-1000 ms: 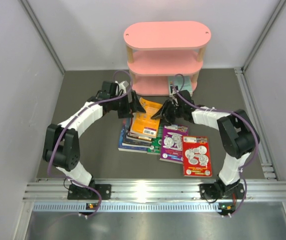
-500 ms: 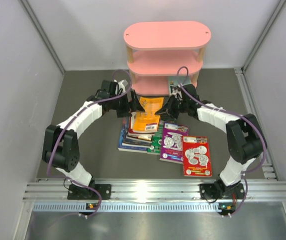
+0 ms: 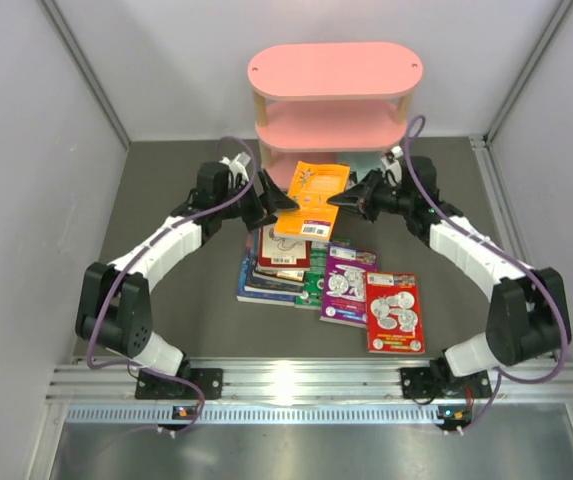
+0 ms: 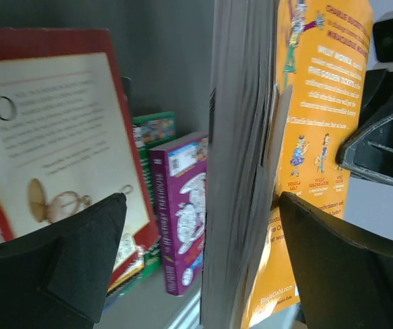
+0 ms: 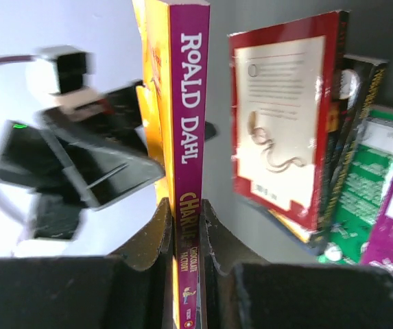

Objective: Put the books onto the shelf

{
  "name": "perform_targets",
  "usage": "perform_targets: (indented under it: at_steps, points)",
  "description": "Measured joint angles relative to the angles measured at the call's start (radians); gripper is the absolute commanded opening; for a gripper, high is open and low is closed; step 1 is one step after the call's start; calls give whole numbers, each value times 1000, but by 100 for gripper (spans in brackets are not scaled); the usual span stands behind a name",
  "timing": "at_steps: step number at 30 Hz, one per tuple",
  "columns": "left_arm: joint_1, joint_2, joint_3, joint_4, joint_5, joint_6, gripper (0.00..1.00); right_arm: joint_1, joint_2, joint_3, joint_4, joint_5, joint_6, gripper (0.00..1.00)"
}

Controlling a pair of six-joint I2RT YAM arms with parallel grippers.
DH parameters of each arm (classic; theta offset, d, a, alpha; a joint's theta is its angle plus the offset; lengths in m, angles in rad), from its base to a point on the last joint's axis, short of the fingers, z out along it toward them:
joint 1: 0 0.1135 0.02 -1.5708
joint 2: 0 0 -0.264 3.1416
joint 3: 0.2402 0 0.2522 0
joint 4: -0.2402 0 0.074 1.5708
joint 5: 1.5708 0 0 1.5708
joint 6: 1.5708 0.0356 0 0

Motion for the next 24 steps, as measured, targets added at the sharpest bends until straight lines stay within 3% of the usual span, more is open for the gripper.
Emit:
perform_targets:
  at_steps: [3, 6, 10, 11, 14, 16, 18, 24]
  points:
    - [-3, 2, -40, 91, 43, -86, 97, -26, -66, -107, 134, -27, 104, 0]
    - [-7, 2, -42, 158, 69, -135, 88, -36, -88, -201, 280, -41, 217, 0]
    - [-8, 2, -66, 288, 105, -222, 38, -36, -90, -280, 410, -58, 329, 0]
    - [-8, 3, -74, 316, 114, -242, 2, -36, -90, -288, 423, -61, 339, 0]
    - [-10, 16, -85, 405, 137, -304, 0, -41, -105, -311, 462, -58, 360, 0]
    - [-15, 16, -85, 423, 135, -317, 0, -53, -109, -311, 465, -59, 360, 44]
    - [-25, 16, -85, 427, 123, -321, 0, -67, -111, -311, 465, -63, 357, 68]
    - [-87, 36, -95, 422, 23, -326, 0, -133, -127, -296, 366, -76, 291, 75]
